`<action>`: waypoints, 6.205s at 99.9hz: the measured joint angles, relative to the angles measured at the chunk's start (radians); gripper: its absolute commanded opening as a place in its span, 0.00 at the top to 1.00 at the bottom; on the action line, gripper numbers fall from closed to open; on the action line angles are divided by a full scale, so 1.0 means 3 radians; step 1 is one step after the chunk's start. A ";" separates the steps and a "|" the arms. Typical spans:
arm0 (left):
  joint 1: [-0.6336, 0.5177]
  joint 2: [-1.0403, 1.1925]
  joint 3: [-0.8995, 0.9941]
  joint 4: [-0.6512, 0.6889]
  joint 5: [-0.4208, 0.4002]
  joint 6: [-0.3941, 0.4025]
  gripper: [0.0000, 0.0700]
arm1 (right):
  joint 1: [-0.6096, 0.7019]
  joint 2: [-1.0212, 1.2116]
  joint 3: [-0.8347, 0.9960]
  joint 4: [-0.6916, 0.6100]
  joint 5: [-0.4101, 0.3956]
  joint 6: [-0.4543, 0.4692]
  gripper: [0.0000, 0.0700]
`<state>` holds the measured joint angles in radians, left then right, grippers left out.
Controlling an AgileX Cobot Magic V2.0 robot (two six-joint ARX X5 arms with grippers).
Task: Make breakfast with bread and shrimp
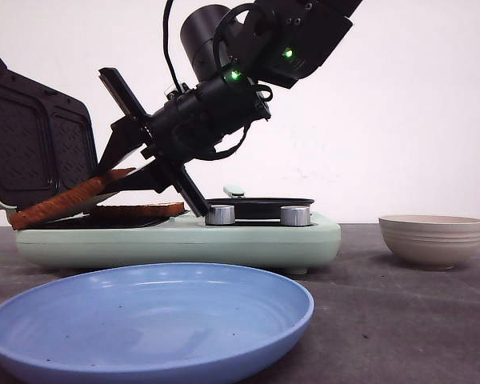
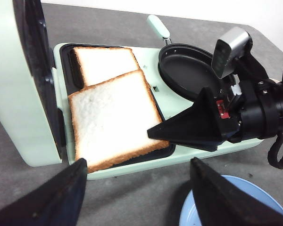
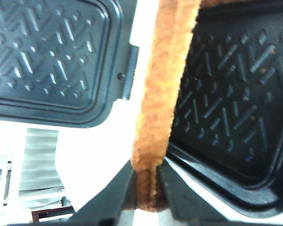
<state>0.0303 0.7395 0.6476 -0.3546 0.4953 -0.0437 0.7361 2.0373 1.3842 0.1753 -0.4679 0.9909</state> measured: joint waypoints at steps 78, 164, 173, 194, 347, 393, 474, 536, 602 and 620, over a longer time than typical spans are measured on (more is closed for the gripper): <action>0.0000 0.0000 0.0000 0.0023 0.0000 0.0000 0.50 | -0.0076 -0.0057 0.0047 -0.0094 -0.0003 -0.0179 1.00; 0.0000 0.0000 0.0000 0.0076 0.0000 0.0000 0.50 | -0.0050 -0.0057 0.0047 -0.0108 -0.0051 -0.0112 0.79; 0.0000 0.0000 0.0000 0.0076 0.0000 0.0000 0.50 | -0.0051 -0.0057 0.0047 -0.0108 -0.0051 -0.0112 0.77; 0.0000 0.0000 0.0000 0.0076 0.0000 0.0000 0.50 | -0.0050 -0.0057 0.0047 -0.0108 -0.0041 -0.0114 0.69; -0.0052 0.0000 0.0000 0.0075 0.0000 0.0000 0.50 | -0.0092 -0.0647 0.0664 -0.2249 0.1563 -0.1898 0.68; -0.0053 0.0000 0.0000 0.0074 -0.0046 0.0001 0.50 | -0.0300 -0.0824 0.0664 -0.2461 0.1984 -0.2207 0.68; -0.0053 0.0000 0.0000 0.0072 -0.0075 0.0003 0.50 | -0.0842 -0.1469 0.0418 -0.2228 0.1732 -0.2716 0.72; -0.0053 0.0000 0.0000 0.0079 -0.0075 0.0003 0.50 | -0.1105 -0.3483 -0.1723 -0.1311 0.1382 -0.2946 0.72; -0.0051 -0.0001 0.0000 0.0235 -0.0426 -0.0005 0.32 | -0.1104 -0.4203 -0.2618 -0.1575 0.1383 -0.2851 0.43; 0.0048 0.0000 0.0083 0.0462 -0.0437 -0.0337 0.32 | -0.1104 -0.4203 -0.2618 -0.1586 0.1385 -0.2851 0.43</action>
<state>0.0448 0.7395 0.6724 -0.2161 0.3641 -0.1448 0.4049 0.7765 0.5987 -0.3004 -0.0525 0.1356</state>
